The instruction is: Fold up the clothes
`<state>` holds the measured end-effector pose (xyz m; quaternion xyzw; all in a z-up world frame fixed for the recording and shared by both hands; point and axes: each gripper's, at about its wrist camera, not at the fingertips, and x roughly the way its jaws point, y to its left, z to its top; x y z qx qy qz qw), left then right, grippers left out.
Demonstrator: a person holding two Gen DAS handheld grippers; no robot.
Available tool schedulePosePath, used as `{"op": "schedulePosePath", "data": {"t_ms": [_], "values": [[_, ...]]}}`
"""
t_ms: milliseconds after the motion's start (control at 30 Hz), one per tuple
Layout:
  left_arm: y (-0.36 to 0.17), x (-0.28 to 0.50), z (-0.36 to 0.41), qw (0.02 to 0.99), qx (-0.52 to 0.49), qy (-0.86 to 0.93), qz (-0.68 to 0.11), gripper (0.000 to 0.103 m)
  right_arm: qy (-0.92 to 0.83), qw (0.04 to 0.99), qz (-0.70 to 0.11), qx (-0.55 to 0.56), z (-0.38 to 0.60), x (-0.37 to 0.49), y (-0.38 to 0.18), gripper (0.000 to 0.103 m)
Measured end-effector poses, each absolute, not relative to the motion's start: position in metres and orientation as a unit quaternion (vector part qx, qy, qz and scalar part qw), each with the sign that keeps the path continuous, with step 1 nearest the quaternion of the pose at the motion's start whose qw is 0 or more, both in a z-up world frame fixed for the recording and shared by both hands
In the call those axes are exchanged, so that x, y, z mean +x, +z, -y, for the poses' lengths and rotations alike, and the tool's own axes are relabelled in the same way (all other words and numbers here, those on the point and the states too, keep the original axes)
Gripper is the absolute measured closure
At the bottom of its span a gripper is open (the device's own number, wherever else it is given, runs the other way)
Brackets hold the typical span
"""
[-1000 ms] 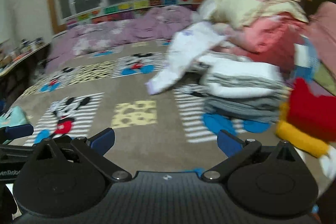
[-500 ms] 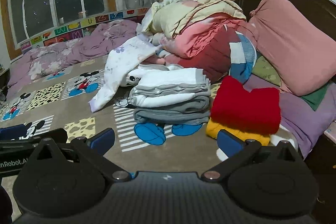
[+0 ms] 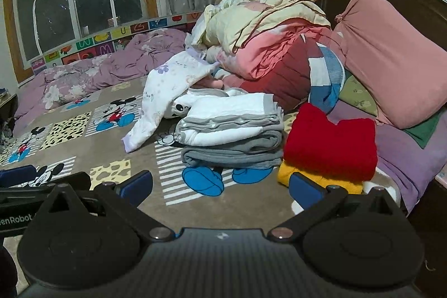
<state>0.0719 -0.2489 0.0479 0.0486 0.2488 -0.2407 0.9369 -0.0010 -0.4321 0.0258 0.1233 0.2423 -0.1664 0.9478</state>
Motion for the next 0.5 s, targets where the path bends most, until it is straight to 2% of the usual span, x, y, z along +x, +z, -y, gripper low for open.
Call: {"op": "schedulePosePath", "data": {"t_ms": [500], "values": [[0.0489, 0.0703, 0.2486, 0.934, 0.044, -0.25, -0.252, 0.0, -0.167, 0.949, -0.236, 0.123, 0.431, -0.0074, 0.0308, 0.0]]}}
